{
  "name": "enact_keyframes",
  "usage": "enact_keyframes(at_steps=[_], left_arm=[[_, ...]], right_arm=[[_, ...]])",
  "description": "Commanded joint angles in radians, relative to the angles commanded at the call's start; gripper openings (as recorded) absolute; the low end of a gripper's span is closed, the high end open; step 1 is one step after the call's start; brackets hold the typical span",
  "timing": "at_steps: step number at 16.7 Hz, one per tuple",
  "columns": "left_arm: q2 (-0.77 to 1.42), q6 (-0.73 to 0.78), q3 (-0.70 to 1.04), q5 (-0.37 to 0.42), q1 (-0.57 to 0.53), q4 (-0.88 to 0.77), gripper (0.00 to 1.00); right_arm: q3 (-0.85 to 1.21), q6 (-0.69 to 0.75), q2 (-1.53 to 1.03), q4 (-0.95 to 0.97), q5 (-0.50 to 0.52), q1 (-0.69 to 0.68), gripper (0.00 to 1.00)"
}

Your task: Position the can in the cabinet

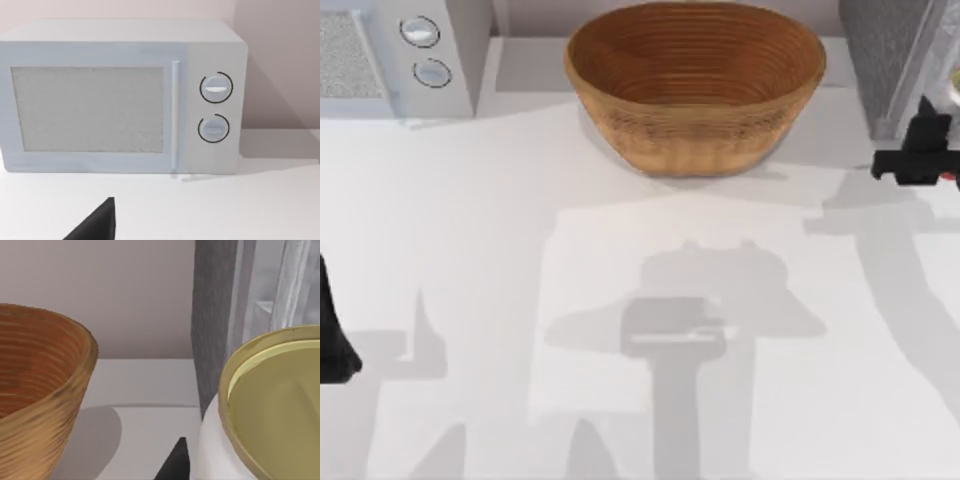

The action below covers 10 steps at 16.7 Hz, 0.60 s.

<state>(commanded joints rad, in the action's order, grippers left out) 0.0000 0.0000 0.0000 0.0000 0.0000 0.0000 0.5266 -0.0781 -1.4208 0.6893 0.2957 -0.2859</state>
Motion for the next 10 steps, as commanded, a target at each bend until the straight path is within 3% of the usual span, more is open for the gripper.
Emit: enact_keyframes(at_steps=[5,10], left_arm=[[0.0,0.0,0.0,0.0,0.0,0.0,1.0],[0.0,0.0,0.0,0.0,0.0,0.0,1.0]], right_arm=[[-0.078,0.007,0.231,-0.104,-0.062,0.031,0.0],[-0.208,0.027,0.625,-0.278,-0.151,0.1,0.0]])
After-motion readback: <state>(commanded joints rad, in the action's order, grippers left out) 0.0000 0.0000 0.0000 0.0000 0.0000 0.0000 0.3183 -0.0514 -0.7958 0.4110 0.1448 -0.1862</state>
